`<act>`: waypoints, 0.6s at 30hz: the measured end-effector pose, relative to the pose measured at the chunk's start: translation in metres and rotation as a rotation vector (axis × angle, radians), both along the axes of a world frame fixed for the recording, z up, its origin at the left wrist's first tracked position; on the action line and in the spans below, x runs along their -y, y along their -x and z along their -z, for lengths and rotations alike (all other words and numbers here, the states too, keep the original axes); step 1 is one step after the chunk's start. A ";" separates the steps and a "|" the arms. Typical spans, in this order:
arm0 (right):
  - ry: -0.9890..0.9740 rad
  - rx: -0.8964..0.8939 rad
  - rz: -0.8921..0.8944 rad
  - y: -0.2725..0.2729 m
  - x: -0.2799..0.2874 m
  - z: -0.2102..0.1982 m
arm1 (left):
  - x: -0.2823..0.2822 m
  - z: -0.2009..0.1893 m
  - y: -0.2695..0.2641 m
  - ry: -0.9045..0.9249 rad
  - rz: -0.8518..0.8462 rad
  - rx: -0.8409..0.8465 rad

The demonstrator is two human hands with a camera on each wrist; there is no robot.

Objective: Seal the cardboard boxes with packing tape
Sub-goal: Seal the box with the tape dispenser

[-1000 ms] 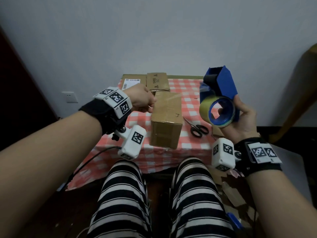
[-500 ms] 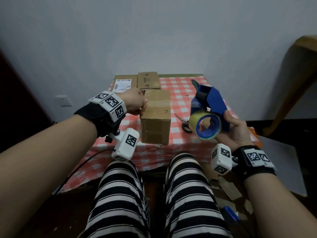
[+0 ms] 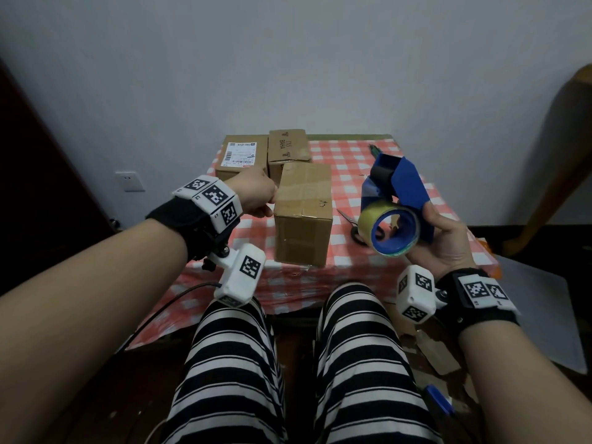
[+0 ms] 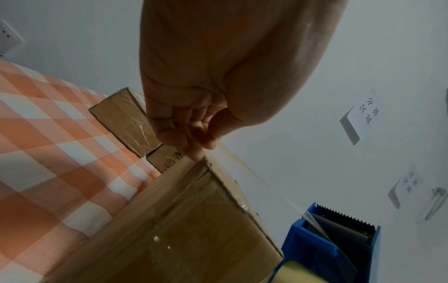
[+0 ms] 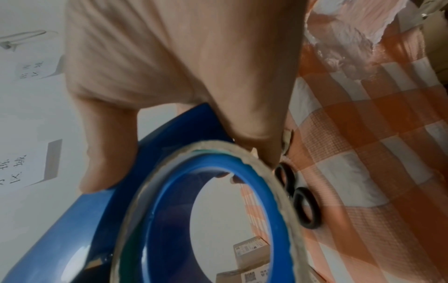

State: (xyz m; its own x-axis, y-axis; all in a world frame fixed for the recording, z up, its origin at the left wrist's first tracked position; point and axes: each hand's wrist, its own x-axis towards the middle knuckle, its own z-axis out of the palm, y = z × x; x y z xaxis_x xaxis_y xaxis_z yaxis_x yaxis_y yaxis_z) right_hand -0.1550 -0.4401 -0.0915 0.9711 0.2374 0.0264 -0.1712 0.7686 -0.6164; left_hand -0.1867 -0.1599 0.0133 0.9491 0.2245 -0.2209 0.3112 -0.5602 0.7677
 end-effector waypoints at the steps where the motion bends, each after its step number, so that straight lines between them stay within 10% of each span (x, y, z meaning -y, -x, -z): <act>1: 0.006 0.000 0.003 0.000 0.000 0.000 | 0.000 0.000 0.000 -0.001 0.003 -0.001; 18: -0.001 0.003 -0.066 -0.003 0.003 0.004 | 0.007 0.007 0.003 -0.123 0.061 -0.002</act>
State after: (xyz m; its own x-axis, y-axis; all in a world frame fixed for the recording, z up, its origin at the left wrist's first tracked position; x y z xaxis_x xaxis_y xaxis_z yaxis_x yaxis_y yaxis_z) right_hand -0.1518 -0.4433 -0.0955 0.9533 0.3007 0.0295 -0.2195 0.7563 -0.6164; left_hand -0.1896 -0.1666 0.0064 0.9614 0.1920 -0.1969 0.2750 -0.6676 0.6918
